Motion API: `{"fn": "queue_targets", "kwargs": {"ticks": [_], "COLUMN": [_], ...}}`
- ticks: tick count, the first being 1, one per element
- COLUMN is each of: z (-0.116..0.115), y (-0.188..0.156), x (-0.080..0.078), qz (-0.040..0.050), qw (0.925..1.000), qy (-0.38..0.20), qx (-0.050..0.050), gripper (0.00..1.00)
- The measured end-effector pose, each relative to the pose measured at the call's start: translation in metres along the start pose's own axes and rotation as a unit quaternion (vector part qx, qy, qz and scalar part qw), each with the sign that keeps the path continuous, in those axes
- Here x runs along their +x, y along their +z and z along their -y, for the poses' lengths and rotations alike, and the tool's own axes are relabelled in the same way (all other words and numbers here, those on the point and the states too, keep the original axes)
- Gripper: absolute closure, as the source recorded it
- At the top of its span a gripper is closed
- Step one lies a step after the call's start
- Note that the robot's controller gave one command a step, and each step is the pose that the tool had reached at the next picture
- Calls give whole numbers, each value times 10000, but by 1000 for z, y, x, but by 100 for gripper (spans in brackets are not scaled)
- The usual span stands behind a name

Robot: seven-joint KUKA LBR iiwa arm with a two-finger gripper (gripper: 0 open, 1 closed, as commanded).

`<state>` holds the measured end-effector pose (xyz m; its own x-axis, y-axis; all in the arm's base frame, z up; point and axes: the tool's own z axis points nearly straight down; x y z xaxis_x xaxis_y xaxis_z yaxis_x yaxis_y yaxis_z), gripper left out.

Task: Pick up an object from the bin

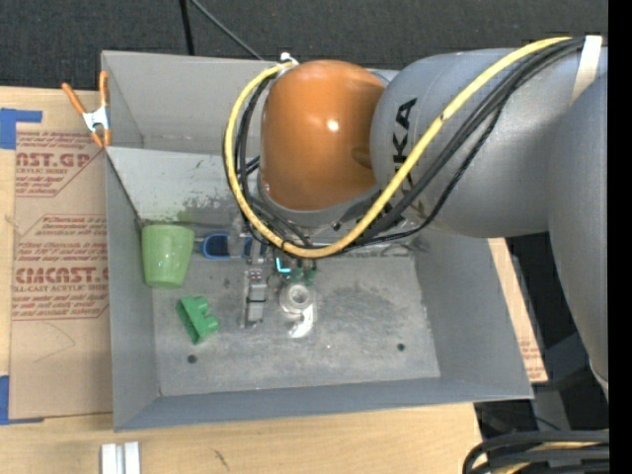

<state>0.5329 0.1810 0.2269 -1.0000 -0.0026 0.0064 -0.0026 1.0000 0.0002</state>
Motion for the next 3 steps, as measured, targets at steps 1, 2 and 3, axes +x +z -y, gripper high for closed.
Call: {"fn": "queue_targets", "kwargs": {"ticks": [1, 2, 3], "z": [-38, -23, -24], "y": [133, 153, 157], "x": [-28, -17, -15], "qz": [40, 61, 36], "qw": [9924, 9869, 9869], "qy": [-1232, -1612, -1614], "qx": [7, 11, 0], "gripper": [0, 0, 100]}}
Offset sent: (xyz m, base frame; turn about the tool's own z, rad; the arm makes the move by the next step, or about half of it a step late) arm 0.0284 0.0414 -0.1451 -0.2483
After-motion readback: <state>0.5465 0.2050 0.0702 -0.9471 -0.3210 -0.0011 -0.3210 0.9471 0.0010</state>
